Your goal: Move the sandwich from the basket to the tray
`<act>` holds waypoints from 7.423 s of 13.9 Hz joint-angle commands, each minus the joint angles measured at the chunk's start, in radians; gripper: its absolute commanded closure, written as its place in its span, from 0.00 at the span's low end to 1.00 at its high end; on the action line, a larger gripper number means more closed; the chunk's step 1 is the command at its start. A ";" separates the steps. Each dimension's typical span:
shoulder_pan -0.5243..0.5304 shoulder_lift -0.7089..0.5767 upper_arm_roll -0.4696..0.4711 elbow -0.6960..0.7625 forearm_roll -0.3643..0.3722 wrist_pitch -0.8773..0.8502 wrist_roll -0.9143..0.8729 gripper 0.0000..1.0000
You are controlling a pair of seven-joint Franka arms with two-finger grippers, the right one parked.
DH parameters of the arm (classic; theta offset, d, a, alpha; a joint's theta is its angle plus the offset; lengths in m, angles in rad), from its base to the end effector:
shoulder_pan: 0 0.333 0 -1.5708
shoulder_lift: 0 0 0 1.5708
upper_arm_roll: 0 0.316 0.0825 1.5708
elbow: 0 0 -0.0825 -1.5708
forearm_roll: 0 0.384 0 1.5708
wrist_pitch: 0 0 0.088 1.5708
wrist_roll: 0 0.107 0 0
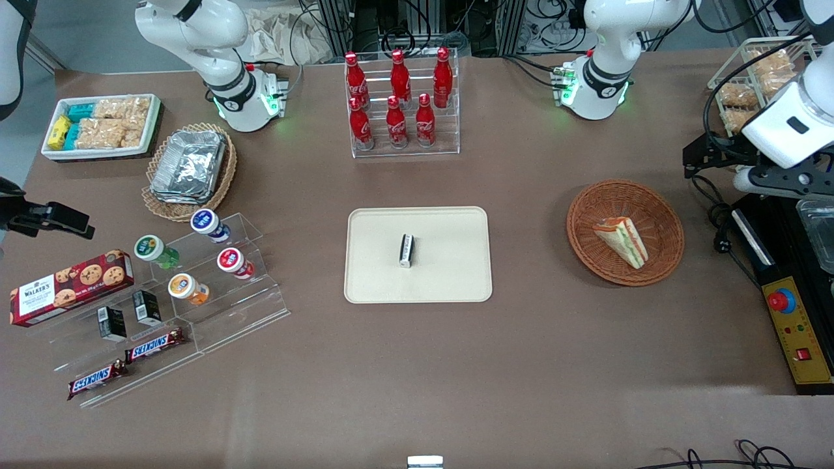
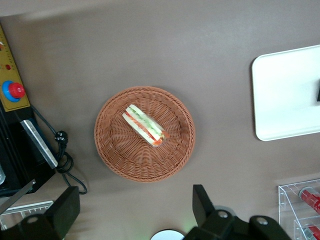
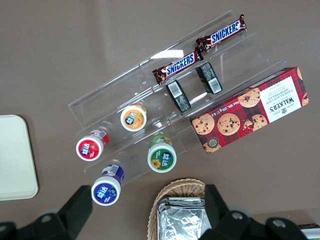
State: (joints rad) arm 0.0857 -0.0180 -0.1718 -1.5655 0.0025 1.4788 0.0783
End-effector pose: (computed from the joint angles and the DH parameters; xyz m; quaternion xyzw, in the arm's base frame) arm 0.5372 -0.0470 0.6289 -0.9960 0.0819 0.0345 0.0029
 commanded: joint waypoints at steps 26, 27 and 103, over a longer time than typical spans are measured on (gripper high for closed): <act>0.048 -0.010 -0.026 -0.972 0.051 1.055 -0.985 0.00; 0.048 0.001 -0.026 -0.975 0.051 1.075 -0.985 0.00; -0.322 0.449 -0.184 -0.058 0.091 0.613 -0.885 0.00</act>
State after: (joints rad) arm -0.2611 0.4891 -0.3574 -1.6609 0.0791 2.1947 -0.7862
